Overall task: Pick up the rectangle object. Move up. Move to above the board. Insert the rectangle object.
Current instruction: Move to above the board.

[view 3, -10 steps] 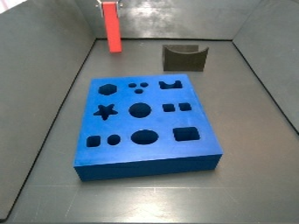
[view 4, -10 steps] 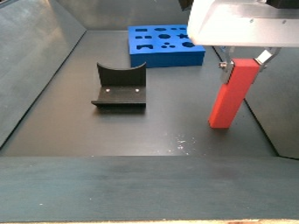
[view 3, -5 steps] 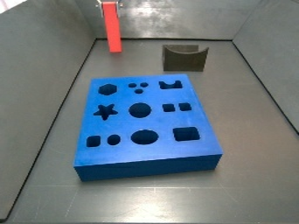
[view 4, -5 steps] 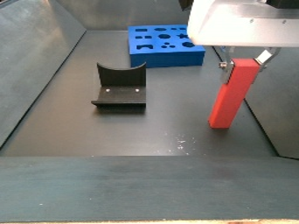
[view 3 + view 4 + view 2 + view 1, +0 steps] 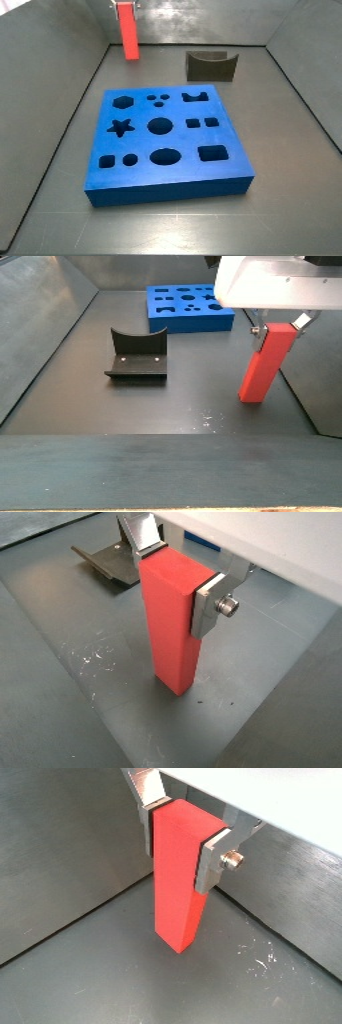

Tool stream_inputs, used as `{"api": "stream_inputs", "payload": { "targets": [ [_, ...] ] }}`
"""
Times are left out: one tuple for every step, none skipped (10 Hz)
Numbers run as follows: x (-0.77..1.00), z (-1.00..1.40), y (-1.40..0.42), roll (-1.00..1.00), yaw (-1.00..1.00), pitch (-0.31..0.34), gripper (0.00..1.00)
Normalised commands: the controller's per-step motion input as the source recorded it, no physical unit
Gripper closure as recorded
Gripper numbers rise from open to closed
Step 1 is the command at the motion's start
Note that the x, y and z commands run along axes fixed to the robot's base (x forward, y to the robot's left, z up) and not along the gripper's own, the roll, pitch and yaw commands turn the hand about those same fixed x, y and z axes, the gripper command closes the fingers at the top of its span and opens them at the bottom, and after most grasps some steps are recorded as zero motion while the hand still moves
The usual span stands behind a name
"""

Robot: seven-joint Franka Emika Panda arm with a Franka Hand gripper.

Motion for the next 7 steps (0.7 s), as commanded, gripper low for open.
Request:
{"api": "stream_inputs", "payload": {
  "targets": [
    [-0.14,1.0,0.11,-0.19,-0.11,-0.026,1.0],
    [-0.14,1.0,0.11,-0.18,-0.1,-0.022,1.0],
    [-0.12,1.0,0.09,-0.14,-0.08,-0.007,1.0],
    [-0.12,1.0,0.08,-0.11,-0.07,0.002,1.0],
    [-0.1,1.0,0.07,-0.03,-0.05,0.026,1.0],
    [-0.09,1.0,0.07,-0.01,-0.05,0.037,1.0],
    [-0.08,1.0,0.06,0.02,-0.03,0.051,1.0]
  ]
}}
